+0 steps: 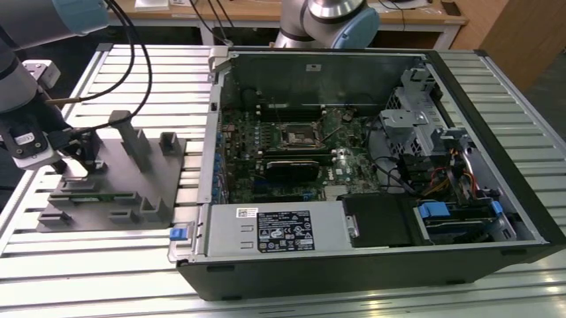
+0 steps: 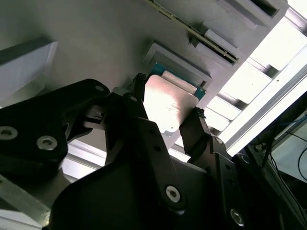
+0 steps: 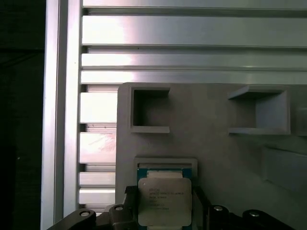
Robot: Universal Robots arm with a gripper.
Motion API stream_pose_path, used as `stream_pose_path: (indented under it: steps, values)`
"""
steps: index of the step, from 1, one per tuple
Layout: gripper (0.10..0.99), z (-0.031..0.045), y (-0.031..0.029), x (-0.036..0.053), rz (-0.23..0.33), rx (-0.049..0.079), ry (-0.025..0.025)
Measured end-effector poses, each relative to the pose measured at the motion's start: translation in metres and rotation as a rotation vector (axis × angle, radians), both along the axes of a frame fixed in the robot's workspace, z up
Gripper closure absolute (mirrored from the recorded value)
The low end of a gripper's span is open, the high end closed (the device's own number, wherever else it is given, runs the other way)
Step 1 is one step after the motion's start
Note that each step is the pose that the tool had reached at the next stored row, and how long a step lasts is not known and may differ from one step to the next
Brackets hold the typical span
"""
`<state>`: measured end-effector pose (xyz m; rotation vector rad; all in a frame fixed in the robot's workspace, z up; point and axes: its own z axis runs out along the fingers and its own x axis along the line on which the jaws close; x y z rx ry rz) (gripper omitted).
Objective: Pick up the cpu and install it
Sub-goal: 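Pick up the cpu and move it towards the insertion slot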
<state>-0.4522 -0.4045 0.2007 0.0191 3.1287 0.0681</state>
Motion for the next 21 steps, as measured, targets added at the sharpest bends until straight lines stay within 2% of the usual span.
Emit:
stream_pose_path:
  steps: [12,21]
  values:
    - [0.545,0.0091,0.0000,0.0000,0.000,0.000,0.0000]
    - [0.545,0.0123,0.0000,0.0000,0.000,0.000,-0.0002]
